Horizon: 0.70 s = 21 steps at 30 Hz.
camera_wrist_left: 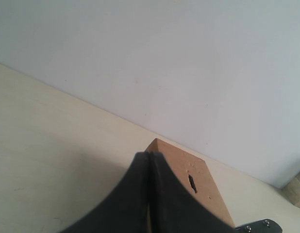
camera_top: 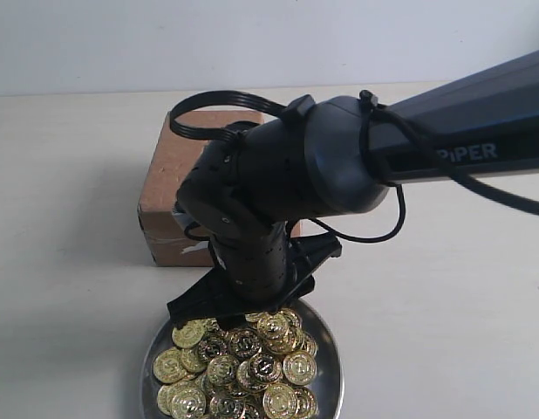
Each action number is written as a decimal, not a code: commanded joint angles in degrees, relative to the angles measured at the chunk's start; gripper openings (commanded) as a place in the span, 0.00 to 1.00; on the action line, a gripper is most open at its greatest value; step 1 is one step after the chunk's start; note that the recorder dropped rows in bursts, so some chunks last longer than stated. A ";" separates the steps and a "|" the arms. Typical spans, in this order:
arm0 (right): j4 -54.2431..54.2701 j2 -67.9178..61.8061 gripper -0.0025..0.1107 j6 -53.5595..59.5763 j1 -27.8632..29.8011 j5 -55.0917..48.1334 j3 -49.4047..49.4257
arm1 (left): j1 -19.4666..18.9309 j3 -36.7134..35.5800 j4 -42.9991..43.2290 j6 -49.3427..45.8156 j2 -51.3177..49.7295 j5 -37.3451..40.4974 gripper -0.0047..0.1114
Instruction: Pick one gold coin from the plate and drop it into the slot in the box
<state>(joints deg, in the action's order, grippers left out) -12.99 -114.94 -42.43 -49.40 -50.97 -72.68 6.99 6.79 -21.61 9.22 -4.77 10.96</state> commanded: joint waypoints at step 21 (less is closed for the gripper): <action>-0.92 -1.85 0.45 -1.67 0.12 -0.28 -0.25 | 0.42 0.49 0.35 -0.27 -0.30 -0.11 0.04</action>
<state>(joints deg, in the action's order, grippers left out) -13.09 -116.95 -43.25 -49.40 -51.08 -72.68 6.99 6.79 -21.61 9.22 -4.77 10.96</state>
